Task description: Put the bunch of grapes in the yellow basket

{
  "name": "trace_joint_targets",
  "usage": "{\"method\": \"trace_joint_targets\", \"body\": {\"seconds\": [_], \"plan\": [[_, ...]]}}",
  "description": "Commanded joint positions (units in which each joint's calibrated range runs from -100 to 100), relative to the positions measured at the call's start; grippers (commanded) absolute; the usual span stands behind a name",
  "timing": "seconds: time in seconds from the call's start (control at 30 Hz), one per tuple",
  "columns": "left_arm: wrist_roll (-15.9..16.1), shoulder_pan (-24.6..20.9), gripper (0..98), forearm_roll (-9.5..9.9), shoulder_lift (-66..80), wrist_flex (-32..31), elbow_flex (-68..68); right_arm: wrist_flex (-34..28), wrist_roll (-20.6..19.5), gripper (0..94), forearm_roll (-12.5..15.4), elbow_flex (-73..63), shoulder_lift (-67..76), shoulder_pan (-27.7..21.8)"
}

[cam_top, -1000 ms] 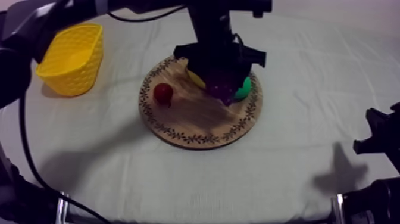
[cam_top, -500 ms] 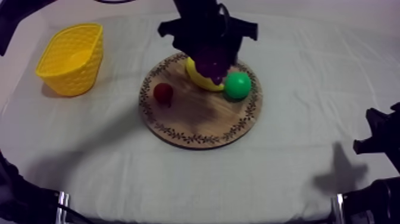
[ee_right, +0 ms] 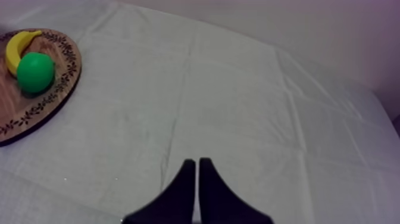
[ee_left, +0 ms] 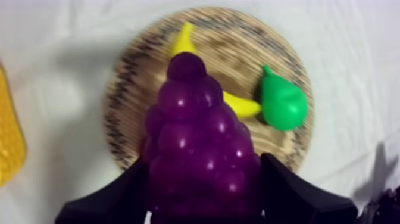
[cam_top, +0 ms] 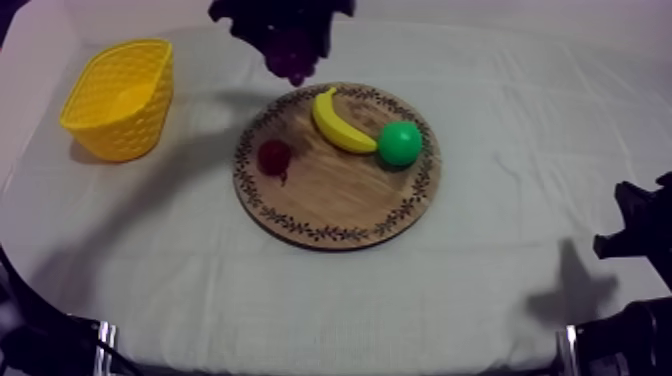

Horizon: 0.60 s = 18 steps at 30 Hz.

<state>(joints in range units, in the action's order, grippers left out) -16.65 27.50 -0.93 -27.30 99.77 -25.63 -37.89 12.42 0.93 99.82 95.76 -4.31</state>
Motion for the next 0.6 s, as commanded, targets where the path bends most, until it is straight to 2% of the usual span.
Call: {"method": "trace_joint_targets", "body": {"seconds": [0.0,0.57], "plan": [[0.81,-2.75,51.6,0.06,0.06,-0.04,0.21,-0.02,0.01,0.3,0.02,-0.04,0.0,0.02],[6.01,-15.88,52.2,2.0,0.25,-0.01,-1.56,-0.02,0.01,0.3,0.02,-0.04,0.0,0.02]]}}
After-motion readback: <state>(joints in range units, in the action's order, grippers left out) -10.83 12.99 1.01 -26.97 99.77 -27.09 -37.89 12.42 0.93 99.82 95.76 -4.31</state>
